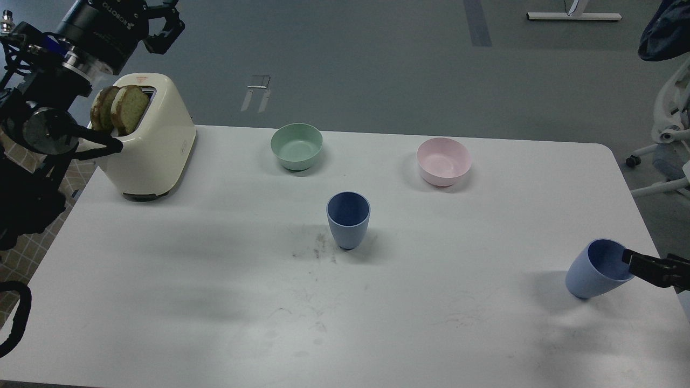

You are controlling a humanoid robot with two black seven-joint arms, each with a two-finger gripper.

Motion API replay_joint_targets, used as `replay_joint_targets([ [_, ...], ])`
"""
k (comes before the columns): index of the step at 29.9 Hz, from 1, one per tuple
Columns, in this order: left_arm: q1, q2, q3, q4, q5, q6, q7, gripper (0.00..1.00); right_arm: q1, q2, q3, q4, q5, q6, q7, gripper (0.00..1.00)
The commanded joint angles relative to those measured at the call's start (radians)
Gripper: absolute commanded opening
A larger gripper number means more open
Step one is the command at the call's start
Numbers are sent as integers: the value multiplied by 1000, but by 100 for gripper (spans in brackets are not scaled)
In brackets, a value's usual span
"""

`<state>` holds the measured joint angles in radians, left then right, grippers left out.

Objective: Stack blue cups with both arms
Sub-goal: 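Reach the right gripper to the other blue cup and grasp it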

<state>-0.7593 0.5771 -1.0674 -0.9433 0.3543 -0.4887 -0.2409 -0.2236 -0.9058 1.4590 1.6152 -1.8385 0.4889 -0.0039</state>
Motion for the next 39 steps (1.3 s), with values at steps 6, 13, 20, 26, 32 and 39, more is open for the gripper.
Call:
replay_joint_targets([
  [6,0,-2,3,1,2,0,0,98,9,70,3,0,-73,0,-10,61],
  [13,2,-5,3,3,3,0,0,98,12,91,1,0,-73,0,-19,52],
  [20,0,-3,3,3,18,0,0,98,13,108,-3,0,-74,0,-33,37],
  [26,0,-3,3,3,20,0,0,98,13,122,-3,-1,-74,0,-44,32],
  [32,0,-5,3,3,20,0,0,98,13,122,-3,-1,-73,0,-44,23],
  [39,0,3,3,3,18,0,0,98,12,122,-3,0,-71,0,-42,12],
])
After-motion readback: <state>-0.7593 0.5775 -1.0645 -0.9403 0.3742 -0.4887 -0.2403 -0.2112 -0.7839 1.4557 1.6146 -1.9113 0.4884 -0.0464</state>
